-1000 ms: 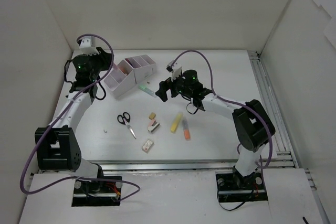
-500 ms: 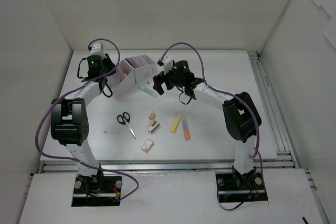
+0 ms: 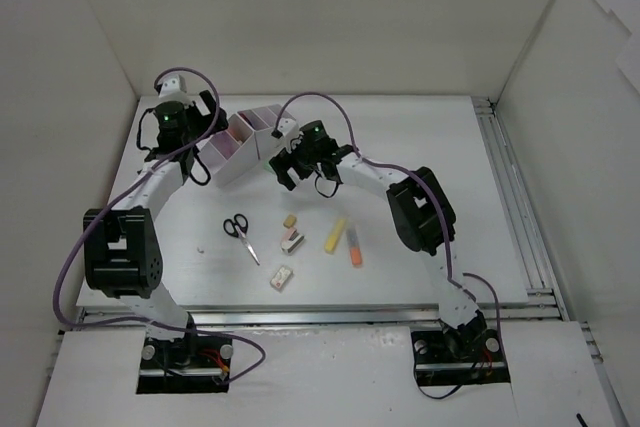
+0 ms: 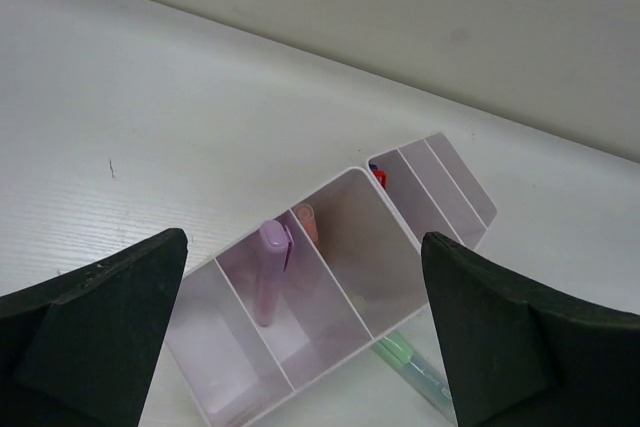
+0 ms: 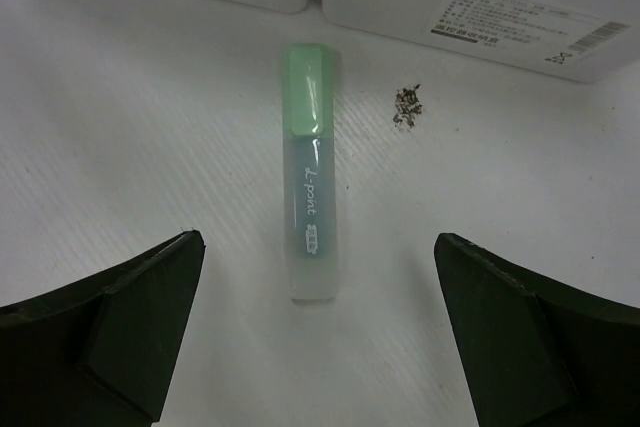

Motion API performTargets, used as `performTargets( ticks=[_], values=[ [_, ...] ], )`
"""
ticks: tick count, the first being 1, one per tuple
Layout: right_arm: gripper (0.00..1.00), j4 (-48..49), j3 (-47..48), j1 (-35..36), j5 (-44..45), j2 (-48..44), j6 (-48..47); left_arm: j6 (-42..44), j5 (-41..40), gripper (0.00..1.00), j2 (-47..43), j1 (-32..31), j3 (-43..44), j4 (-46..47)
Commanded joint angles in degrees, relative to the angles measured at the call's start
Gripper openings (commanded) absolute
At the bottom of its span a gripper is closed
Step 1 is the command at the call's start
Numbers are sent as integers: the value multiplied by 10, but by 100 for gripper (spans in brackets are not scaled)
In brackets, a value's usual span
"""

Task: Sort the stationery into containers
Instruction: Pick up the stationery from the center of the board.

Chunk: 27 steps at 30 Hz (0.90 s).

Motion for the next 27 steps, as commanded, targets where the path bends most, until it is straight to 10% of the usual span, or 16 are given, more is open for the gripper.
performTargets(
  ticks=[1,14,21,27],
  values=[
    [98,-42,65,5,28,-3,-10,-7,-5,99,-77,3,-12,10],
    [80,-238,202,14,39,81,-37,20,-67,100,-259,8,-112,-10],
    [38,-354,356,22,58,169,-47,32,-112,99,-304,8,-138,-10],
    [10,-351,298,29,13,127,-89,36,-108,100,-318,8,-137,-25]
  ],
)
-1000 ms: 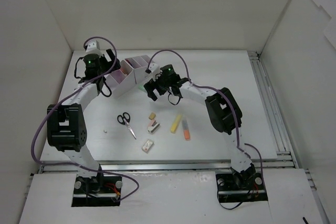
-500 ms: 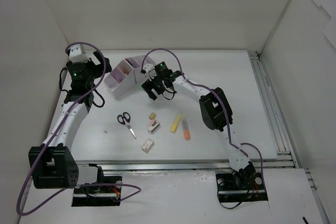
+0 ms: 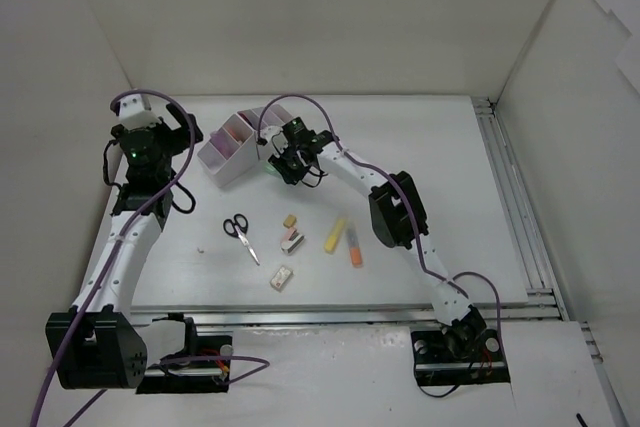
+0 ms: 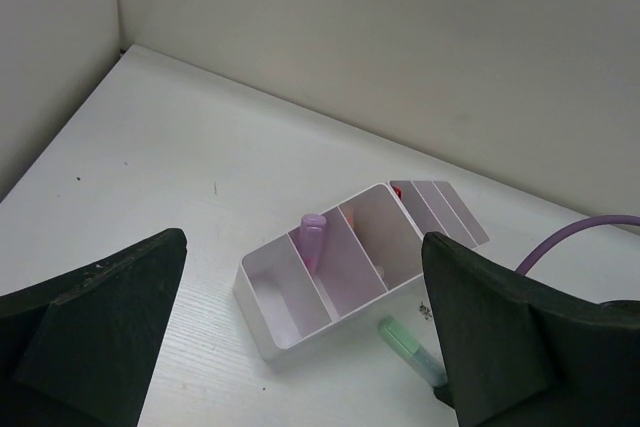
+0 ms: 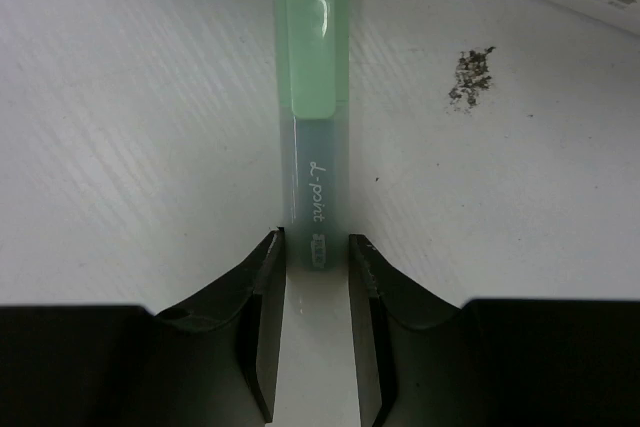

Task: Sort the stationery into containers
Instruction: Pick up the stationery from the center of the board.

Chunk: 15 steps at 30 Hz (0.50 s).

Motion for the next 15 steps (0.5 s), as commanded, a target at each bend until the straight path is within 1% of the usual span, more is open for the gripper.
performTargets(
  ticks=[1,2,3,4,6,7,8,9,10,11,12,13,14,15],
  values=[
    [6,-31,-32,7,-36,-50,-33,13,6,100,-17,4,10,6],
    [2,-30,-55,4,-40,-59,-31,14,15,100,-17,4,15,1],
    [0,-28,-69,7,-44,-81,-33,13,24,99,-19,4,18,-4],
    [0,-17,-87,6,-54,-97,-32,11,53,99,-19,4,18,-13],
    [0,4,-157,7,-62,-156,-31,-1,80,100,-18,4,18,-16],
    [0,45,-190,8,-64,-179,-26,-7,110,99,-17,4,14,-19],
    [0,71,-255,11,-65,-207,-18,-14,126,99,-16,4,11,-19],
    [0,97,-288,12,-65,-262,-12,-20,141,100,-11,4,10,-20],
    [0,150,-351,17,-67,-287,-5,-33,174,99,-9,4,1,-16],
    [0,179,-383,17,-70,-313,11,-37,190,99,-6,-4,-1,-14],
    [0,205,-411,20,-73,-358,24,-41,200,100,3,-10,-4,-13],
    [0,263,-439,25,-77,-380,37,-49,214,100,5,-18,-10,-11],
    [0,291,-488,23,-80,-416,62,-52,225,99,10,-23,-11,-8],
    [0,347,-512,30,-82,-434,80,-59,237,99,13,-28,-15,1]
  ],
)
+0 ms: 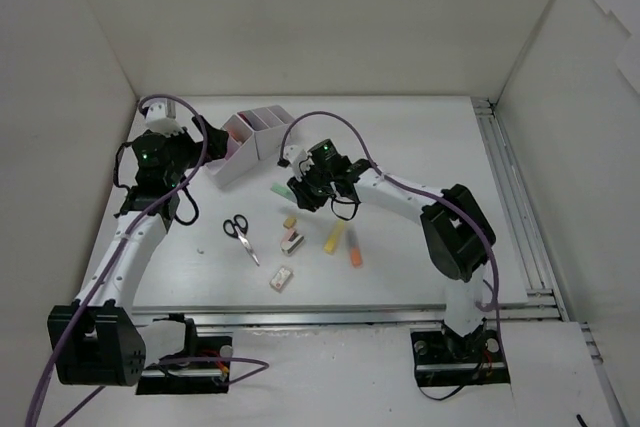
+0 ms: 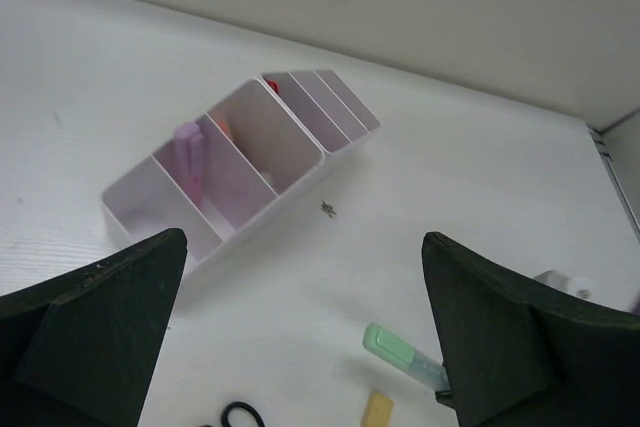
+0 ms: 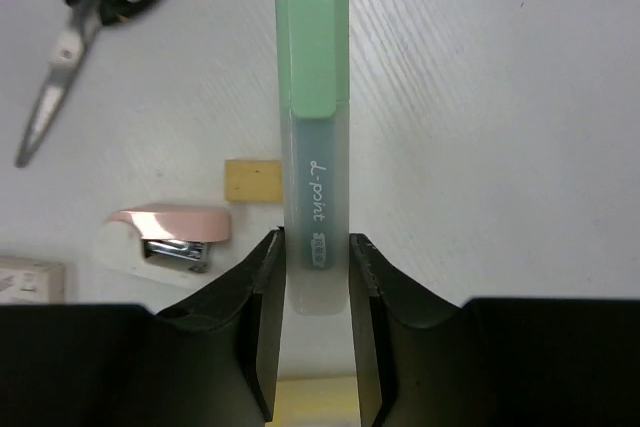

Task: Sort the stationery into containers
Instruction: Pick up the stationery from the center of the board, then place the stationery in the storage box.

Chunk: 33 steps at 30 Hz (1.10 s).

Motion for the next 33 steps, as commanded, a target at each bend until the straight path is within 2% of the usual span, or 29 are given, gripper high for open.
performTargets(
  ticks=[1,6,10,17,19,20,23,24,25,26,27,29,30,31,32,33],
  values=[
    [0,208,-83,11,-27,-119,71,-42,81,100,10,-25,-10,41],
    [0,338,-154,25,-62,-187,150,-86,119,100,26,-52,-36,111],
    [0,370,-165,40,-63,-201,175,-101,123,99,40,-81,-39,142],
    [0,400,-148,53,9,-199,209,-129,153,100,73,-99,-37,186],
    [0,424,-146,55,28,-198,217,-131,159,96,78,-104,-33,192],
    [0,431,-143,56,31,-196,220,-132,159,92,83,-104,-33,192],
    [0,442,-130,61,45,-191,233,-132,163,61,90,-110,-31,195],
    [0,443,-124,60,57,-188,236,-133,165,43,90,-110,-30,197],
    [0,443,-121,62,60,-183,243,-134,166,34,91,-110,-29,199],
    [0,443,-118,62,66,-181,244,-135,166,18,91,-110,-26,200],
    [3,443,-117,60,70,-180,247,-133,167,11,91,-110,-25,198],
    [10,443,-115,60,73,-176,252,-129,166,0,90,-110,-20,195],
    [26,443,-117,61,76,-176,253,-126,166,0,90,-110,-15,193],
    [36,442,-118,60,82,-177,253,-115,164,0,89,-110,-13,193],
    [51,442,-122,60,92,-182,251,-108,153,0,87,-110,-10,180],
    [85,442,-132,59,95,-184,246,-100,148,0,86,-102,0,174]
  ],
)
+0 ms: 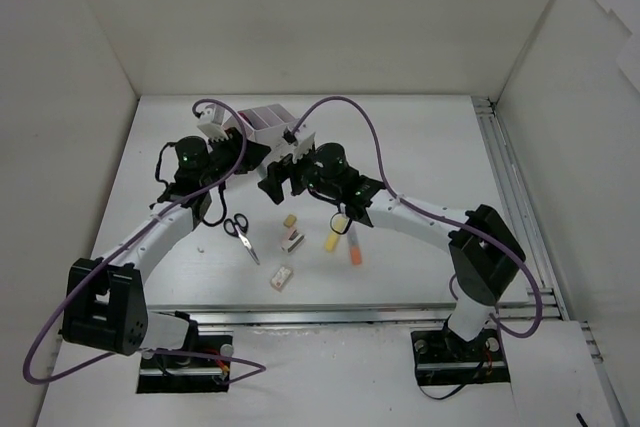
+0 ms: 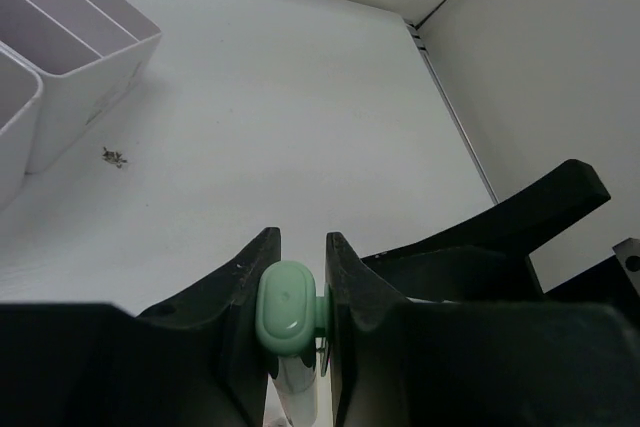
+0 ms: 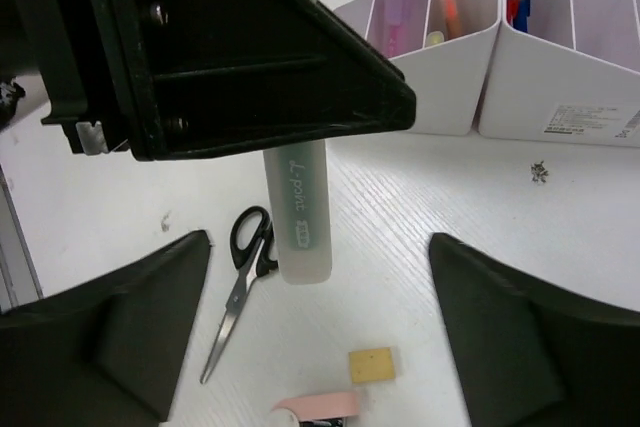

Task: Sort the stationery into containers
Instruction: Place the stationery in the storage box.

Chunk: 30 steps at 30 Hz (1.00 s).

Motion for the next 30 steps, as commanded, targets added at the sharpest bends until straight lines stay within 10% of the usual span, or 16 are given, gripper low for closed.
performTargets(
  ticks=[1,30],
  values=[
    [98,65,13,-2,34,-36,-2,49,-14,0,-13,13,51,14],
    [98,-178,-151,-93,182,-88,30,182,-147,8,243,134,196,98]
  ],
)
